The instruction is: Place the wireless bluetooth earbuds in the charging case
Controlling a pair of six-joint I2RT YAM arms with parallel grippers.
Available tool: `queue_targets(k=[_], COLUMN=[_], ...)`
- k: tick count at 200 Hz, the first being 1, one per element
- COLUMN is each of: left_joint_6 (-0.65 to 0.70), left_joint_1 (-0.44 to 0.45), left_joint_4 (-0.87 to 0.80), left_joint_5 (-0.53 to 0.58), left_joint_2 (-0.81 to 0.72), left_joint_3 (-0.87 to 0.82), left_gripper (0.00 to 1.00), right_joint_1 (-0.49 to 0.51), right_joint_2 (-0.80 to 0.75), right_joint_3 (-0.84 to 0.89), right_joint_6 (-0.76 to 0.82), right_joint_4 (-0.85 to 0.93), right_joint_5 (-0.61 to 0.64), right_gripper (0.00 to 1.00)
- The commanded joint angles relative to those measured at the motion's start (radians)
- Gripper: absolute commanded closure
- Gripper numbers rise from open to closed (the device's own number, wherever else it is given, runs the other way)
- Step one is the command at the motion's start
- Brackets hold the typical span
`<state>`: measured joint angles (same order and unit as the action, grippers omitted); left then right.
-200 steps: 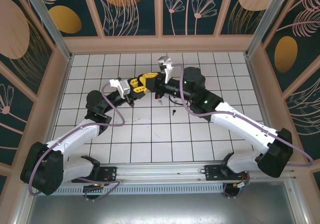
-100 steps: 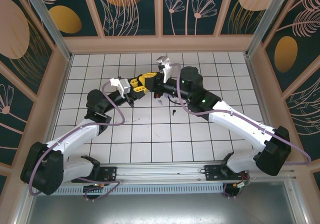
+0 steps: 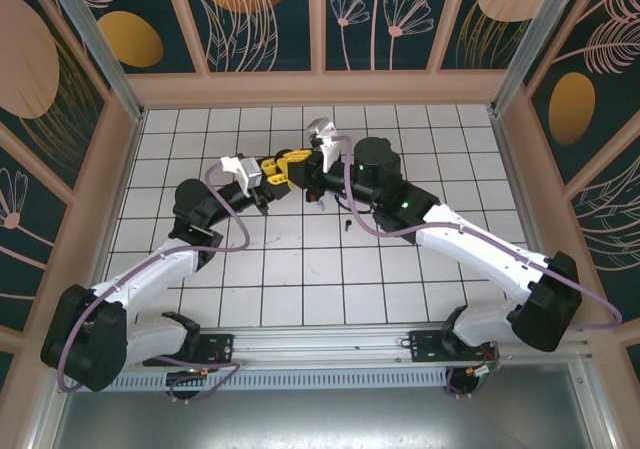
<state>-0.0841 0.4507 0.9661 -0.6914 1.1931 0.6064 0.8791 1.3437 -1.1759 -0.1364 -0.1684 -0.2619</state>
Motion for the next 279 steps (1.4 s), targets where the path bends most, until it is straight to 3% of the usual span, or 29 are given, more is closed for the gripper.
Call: queue_targets(k=[1, 37, 68, 100, 140, 188, 223, 279], left_joint_6=[-0.003, -0.002, 0.0, -0.008, -0.011, 0.014, 0.03, 0.006], left_joint_1=[0.008, 0.008, 0.008, 0.008, 0.008, 0.008, 0.008, 0.008], left_joint_4=[0.076, 0.072, 0.092, 0.113, 0.13, 0.161, 0.177, 0.233], left_joint_5=[-0.027, -0.016, 0.007, 0.011, 0.025, 0.078, 0.122, 0.146], left_joint_2=[-0.028, -0.006, 0.012, 0.019, 0.026, 0.025, 0.015, 0.012], left_joint_3=[0.041, 0.034, 0.017, 0.006, -0.003, -0.018, -0.021, -0.047], left_gripper=[1.0, 1.0, 1.0, 1.0, 1.0, 1.0, 1.0, 1.0], right_joint_1=[0.014, 0.002, -0.021, -0.06, -0.136, -0.225, -0.234, -0.231], right_joint_2=[0.03, 0.035, 0.006, -0.054, -0.133, -0.136, -0.071, 0.138], right_joint_3=[0.01, -0.066, -0.108, -0.116, -0.115, -0.029, 0.078, 0.133], right_joint_6=[-0.009, -0.098, -0.177, -0.255, -0.355, -0.476, -0.57, -0.662], right_joint_4=[0.074, 0.095, 0.091, 0.087, 0.179, 0.471, 0.547, 0.551], right_joint_5=[0.04, 0.116, 0.13, 0.132, 0.202, 0.337, 0.399, 0.387], right_gripper=[0.96, 0.58, 0.4, 0.32, 0.31, 0.32, 0.34, 0.36])
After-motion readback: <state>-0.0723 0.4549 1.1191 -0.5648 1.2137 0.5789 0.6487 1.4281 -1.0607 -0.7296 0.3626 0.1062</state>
